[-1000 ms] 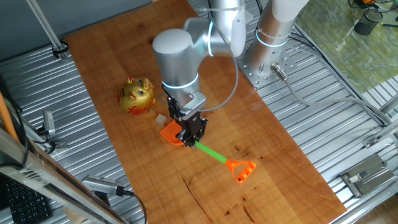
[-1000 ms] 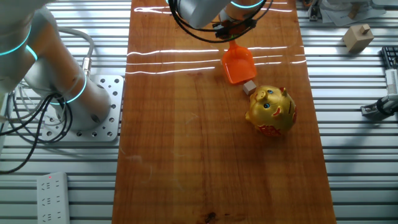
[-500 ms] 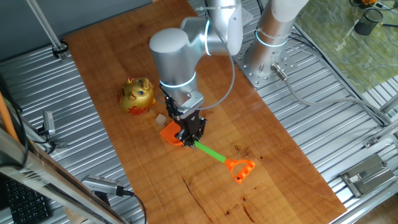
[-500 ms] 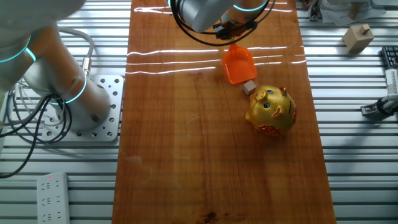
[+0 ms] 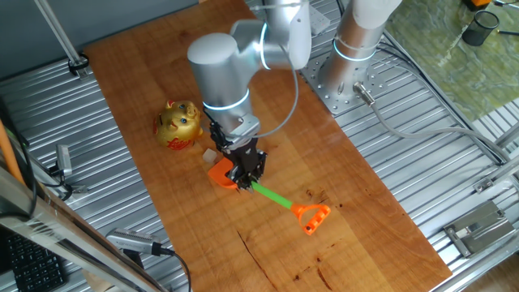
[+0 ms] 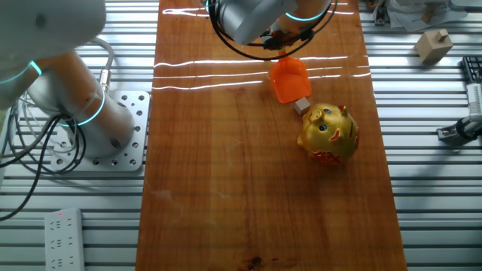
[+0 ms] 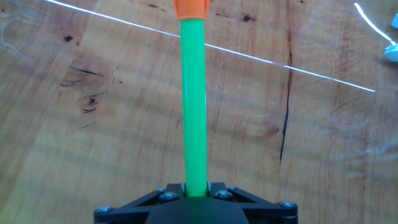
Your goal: Use a shovel to scoop up an object
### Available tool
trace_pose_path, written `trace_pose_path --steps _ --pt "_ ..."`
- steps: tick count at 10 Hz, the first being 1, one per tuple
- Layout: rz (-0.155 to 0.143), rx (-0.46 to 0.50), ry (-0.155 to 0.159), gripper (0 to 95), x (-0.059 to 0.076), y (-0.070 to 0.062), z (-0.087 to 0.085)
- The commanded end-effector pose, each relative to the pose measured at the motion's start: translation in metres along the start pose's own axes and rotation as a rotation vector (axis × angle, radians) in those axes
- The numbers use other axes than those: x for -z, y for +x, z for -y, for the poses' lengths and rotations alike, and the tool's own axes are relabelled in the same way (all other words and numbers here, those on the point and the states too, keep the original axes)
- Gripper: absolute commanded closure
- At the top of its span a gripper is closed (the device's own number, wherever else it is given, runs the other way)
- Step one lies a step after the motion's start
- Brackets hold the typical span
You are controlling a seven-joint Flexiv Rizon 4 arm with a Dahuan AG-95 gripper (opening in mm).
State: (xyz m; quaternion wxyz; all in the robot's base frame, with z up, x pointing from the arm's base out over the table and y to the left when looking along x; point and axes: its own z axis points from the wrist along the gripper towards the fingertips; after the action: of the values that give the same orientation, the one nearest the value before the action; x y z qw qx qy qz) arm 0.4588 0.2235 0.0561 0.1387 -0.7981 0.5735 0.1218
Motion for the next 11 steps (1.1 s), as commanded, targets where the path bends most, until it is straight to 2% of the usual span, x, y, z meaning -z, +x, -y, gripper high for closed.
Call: trace_pose_path --steps 1,11 --pt "0.002 -0.001 0.003 95.0 -0.001 0.001 0.001" --pt "0.011 0.016 -0.005 95.0 0.005 0.014 0.0"
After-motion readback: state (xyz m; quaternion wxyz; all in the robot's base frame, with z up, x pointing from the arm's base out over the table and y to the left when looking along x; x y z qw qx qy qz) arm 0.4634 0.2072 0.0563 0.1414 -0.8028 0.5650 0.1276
